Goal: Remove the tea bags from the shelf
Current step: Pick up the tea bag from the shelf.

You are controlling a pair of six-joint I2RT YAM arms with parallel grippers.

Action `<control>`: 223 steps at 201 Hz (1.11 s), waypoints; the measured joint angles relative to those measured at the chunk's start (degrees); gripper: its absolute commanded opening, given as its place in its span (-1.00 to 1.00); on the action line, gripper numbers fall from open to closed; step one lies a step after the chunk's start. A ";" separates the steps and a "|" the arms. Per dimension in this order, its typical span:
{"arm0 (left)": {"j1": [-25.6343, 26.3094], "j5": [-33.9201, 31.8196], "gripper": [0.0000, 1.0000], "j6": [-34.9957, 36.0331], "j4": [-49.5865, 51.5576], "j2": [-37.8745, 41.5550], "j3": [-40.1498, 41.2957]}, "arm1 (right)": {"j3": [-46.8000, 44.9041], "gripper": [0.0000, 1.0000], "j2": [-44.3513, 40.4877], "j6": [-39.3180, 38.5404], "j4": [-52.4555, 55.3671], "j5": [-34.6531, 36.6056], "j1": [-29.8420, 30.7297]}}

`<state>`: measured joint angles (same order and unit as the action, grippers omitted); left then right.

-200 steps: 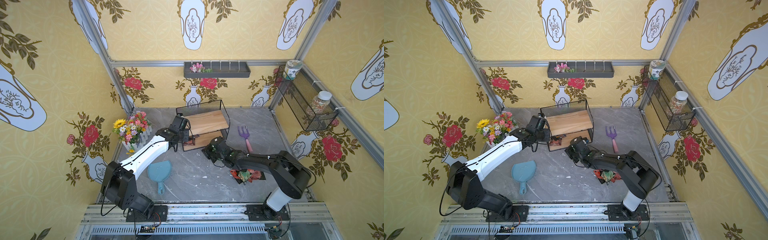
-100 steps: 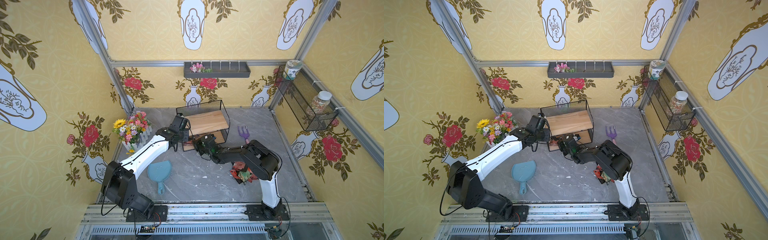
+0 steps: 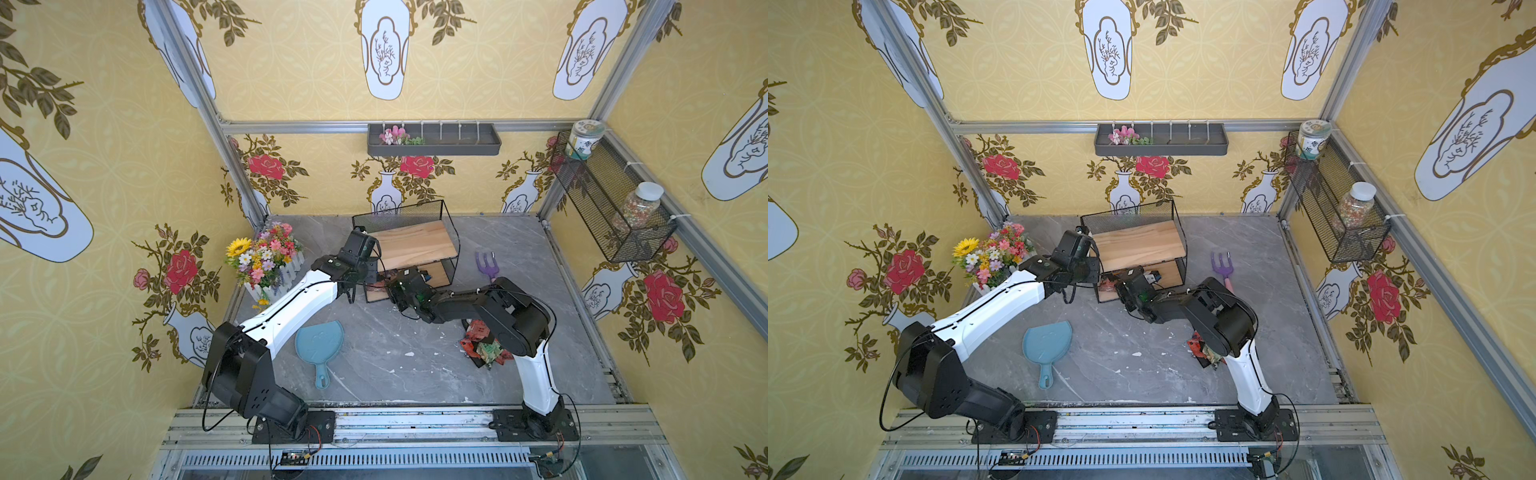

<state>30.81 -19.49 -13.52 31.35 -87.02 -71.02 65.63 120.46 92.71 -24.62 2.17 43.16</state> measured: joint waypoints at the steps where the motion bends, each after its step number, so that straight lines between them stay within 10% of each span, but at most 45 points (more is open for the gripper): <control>1: 0.00 0.00 -1.00 0.00 0.00 0.00 0.00 | 0.00 -1.00 -0.02 0.00 0.22 -0.02 0.00; 171: 0.00 0.02 -1.00 -0.02 0.68 -0.02 -0.37 | -1.92 -1.00 -9.35 -0.83 10.80 -0.48 0.24; 223: -0.02 0.13 -1.00 -0.02 1.20 -0.07 -0.66 | -10.49 -0.40 -15.32 -1.05 6.86 -0.87 0.52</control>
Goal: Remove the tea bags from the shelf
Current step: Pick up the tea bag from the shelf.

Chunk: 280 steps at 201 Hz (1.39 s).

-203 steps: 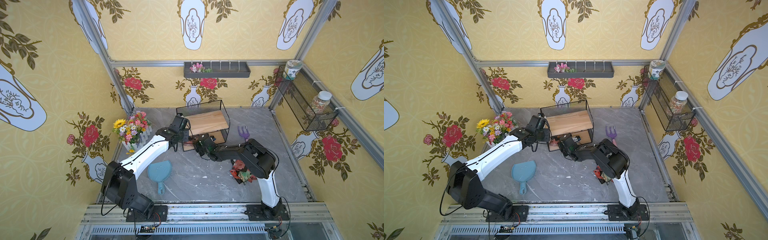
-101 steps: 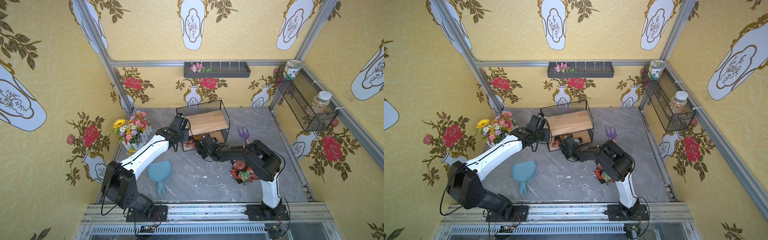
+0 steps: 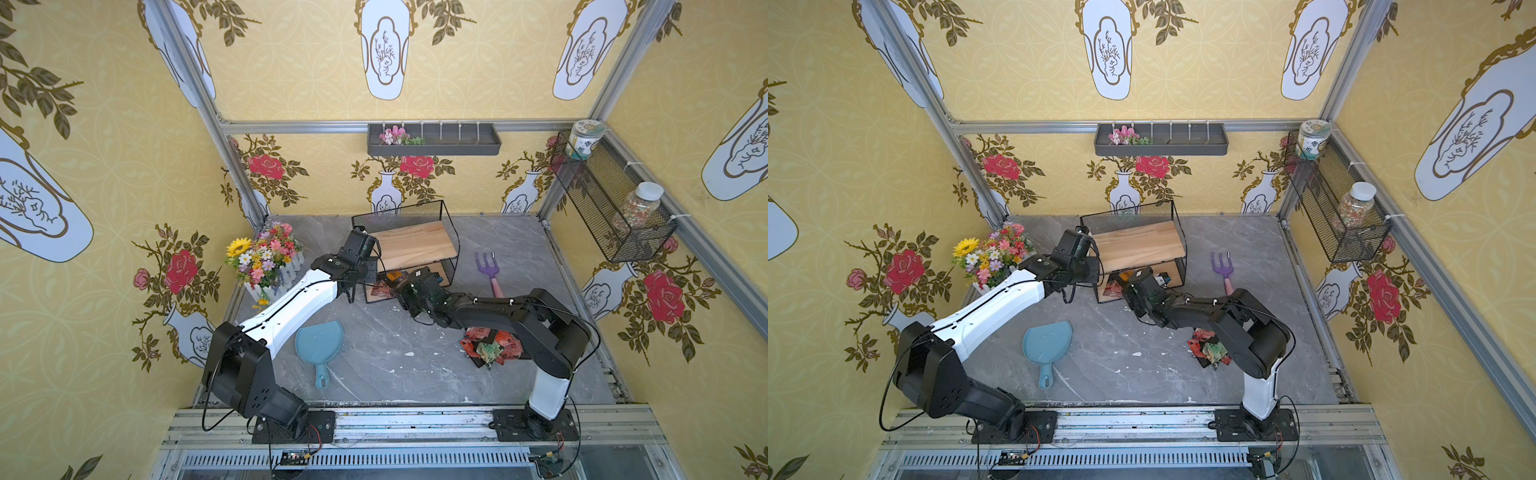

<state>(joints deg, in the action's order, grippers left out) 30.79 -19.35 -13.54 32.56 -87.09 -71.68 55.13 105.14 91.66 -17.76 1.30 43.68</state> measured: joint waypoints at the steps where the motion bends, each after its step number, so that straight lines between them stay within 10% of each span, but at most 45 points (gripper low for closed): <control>1: 0.00 0.00 -1.00 0.00 0.00 0.00 0.00 | -0.20 -0.39 0.00 0.00 -0.13 0.00 0.00; 59: 0.02 0.04 -1.00 0.00 0.04 -0.11 -0.11 | -4.72 -0.13 6.84 1.05 -14.03 -2.67 -0.37; 221: -0.02 -0.22 -1.00 -0.26 -0.11 -0.31 -0.11 | -1.03 -1.00 12.76 3.13 -20.92 -2.36 -0.90; 280: 0.00 -0.17 -1.00 -0.24 0.04 -0.44 -0.26 | -0.17 -1.00 7.26 8.50 -15.69 -0.07 0.96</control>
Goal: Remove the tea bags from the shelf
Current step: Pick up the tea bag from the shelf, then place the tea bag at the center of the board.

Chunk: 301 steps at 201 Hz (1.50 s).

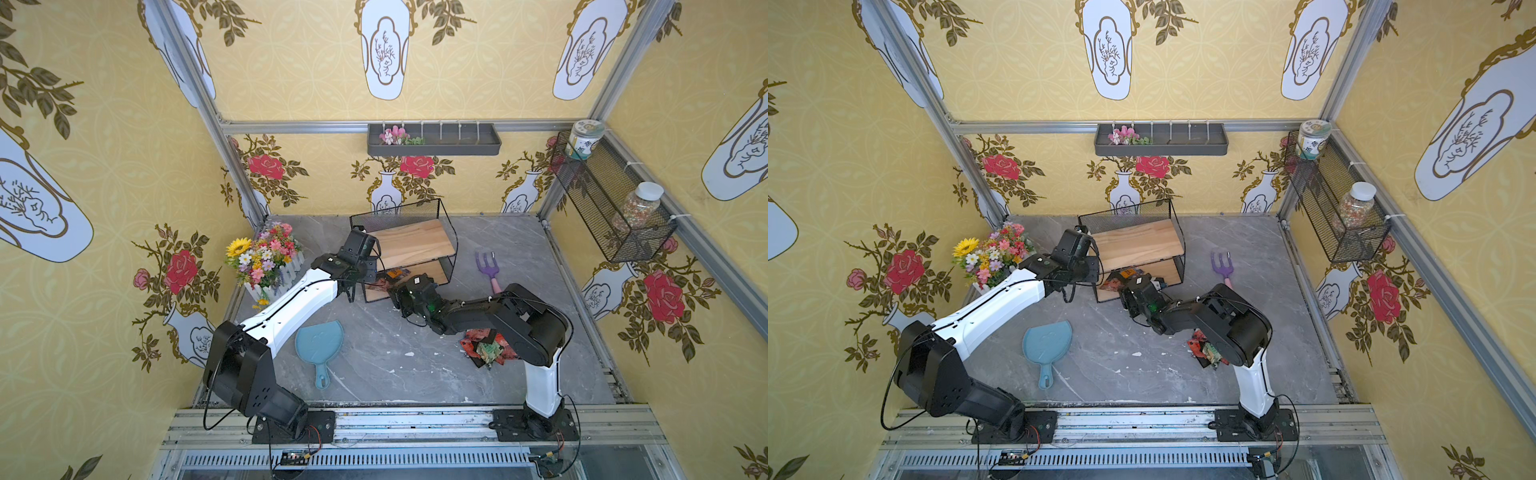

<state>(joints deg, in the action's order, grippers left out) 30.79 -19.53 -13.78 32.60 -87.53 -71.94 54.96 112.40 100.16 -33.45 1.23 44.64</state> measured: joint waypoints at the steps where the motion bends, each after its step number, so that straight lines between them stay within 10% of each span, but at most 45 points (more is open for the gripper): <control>1: 0.00 0.00 -1.00 0.00 0.00 0.00 0.00 | 0.02 -1.00 -0.11 0.13 0.24 0.04 0.02; 125: 0.02 -0.04 -1.00 0.02 -0.02 -0.15 -0.04 | 4.42 -1.00 -14.16 6.38 24.79 1.97 2.51; 301: 0.02 -0.13 -1.00 0.04 0.02 -0.26 -0.28 | -13.18 -1.00 -46.45 -7.37 66.14 1.27 -3.82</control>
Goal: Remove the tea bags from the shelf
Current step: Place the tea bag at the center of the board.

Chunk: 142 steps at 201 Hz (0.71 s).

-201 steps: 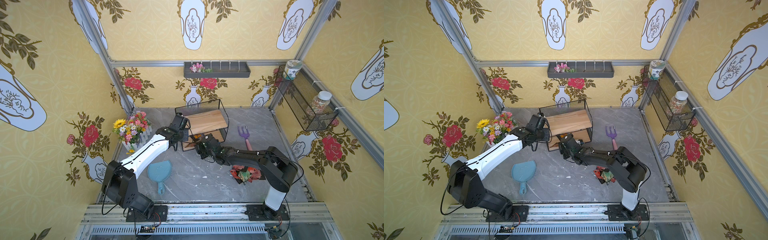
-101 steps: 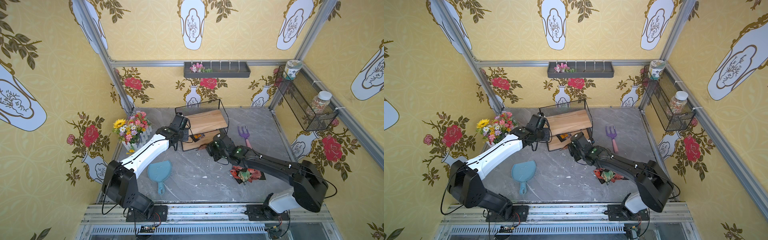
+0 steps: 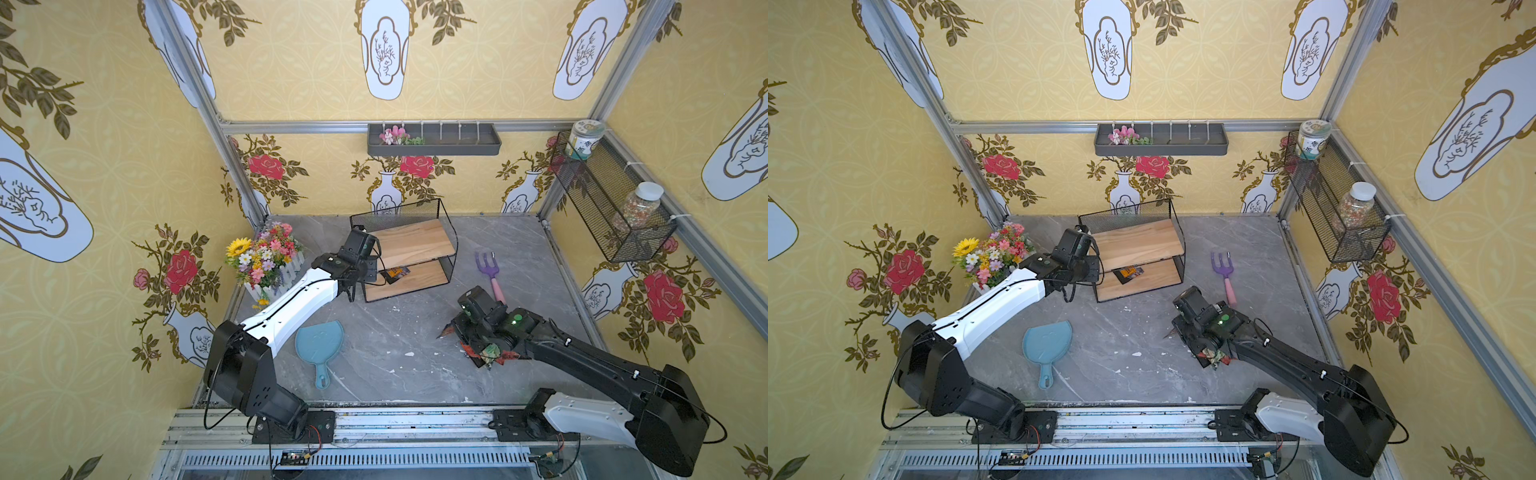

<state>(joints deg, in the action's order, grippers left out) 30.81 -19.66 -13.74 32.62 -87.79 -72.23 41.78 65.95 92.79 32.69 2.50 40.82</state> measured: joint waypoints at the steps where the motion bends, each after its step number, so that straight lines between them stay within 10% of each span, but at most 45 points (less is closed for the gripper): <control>1: 0.00 0.00 -1.00 0.00 0.00 0.00 0.00 | 0.00 -1.00 0.00 0.00 0.00 0.00 0.00; 63: 0.00 0.02 -1.00 0.00 0.00 0.00 -0.02 | -3.08 -1.00 -0.02 1.51 2.95 -4.42 -0.31; 109: 0.00 0.02 -1.00 0.00 0.04 -0.07 -0.09 | -2.10 -0.25 1.05 1.73 4.61 -5.66 -0.31; 142: 0.00 0.04 -1.00 0.00 0.13 -0.09 -0.17 | 0.85 -0.11 -0.35 1.62 7.56 -4.22 -0.26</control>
<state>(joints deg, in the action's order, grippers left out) 30.81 -19.62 -13.74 32.75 -87.88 -72.40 42.63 65.60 94.41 40.25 -1.72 40.56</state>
